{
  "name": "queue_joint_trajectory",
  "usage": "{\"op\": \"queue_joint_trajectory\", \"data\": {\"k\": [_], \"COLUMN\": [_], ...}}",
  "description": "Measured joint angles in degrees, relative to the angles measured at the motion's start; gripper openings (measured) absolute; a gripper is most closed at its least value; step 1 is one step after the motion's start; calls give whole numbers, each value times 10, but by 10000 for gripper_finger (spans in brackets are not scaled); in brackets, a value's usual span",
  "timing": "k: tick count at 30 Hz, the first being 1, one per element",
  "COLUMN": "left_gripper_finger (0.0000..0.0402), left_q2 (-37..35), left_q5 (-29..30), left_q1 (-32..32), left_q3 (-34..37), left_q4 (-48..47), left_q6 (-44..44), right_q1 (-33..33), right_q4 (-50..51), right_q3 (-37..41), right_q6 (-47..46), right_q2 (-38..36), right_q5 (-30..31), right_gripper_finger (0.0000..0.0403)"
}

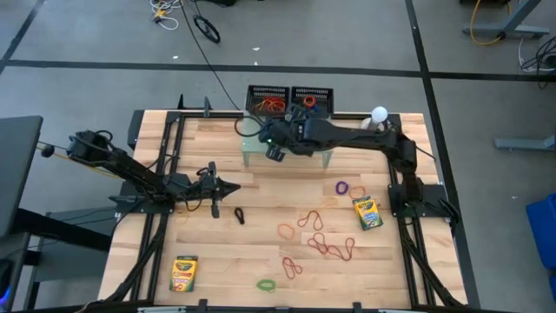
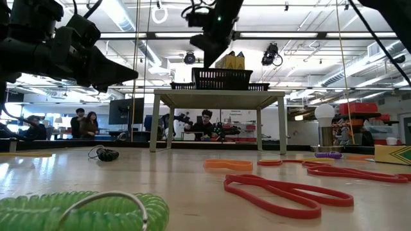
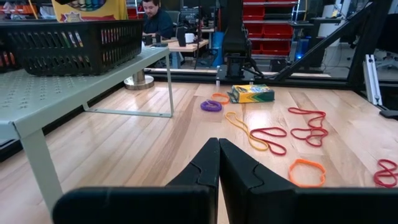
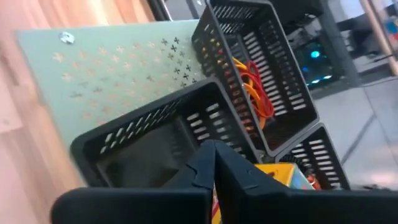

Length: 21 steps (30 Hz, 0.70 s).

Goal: Pick & Place Office Desk Supplies
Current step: Put the yellow crayon box into the bottom black bin

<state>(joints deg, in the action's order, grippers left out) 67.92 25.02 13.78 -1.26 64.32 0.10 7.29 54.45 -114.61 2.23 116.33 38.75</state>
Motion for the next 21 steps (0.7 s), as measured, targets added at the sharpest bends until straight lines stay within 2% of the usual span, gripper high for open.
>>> {"op": "queue_joint_trajectory", "data": {"k": [13, 21], "left_gripper_finger": [9, 9], "left_q2": [0, 0], "left_q5": [0, 4], "left_q1": [0, 0], "left_q3": [0, 0], "left_q4": [-8, -8], "left_q6": [-4, -6], "right_q1": [0, 1], "right_q4": [12, 14], "right_q3": [0, 0], "right_q6": [-20, -43], "right_q2": [8, 5], "right_q5": [61, 75], "right_gripper_finger": [15, 15]}}
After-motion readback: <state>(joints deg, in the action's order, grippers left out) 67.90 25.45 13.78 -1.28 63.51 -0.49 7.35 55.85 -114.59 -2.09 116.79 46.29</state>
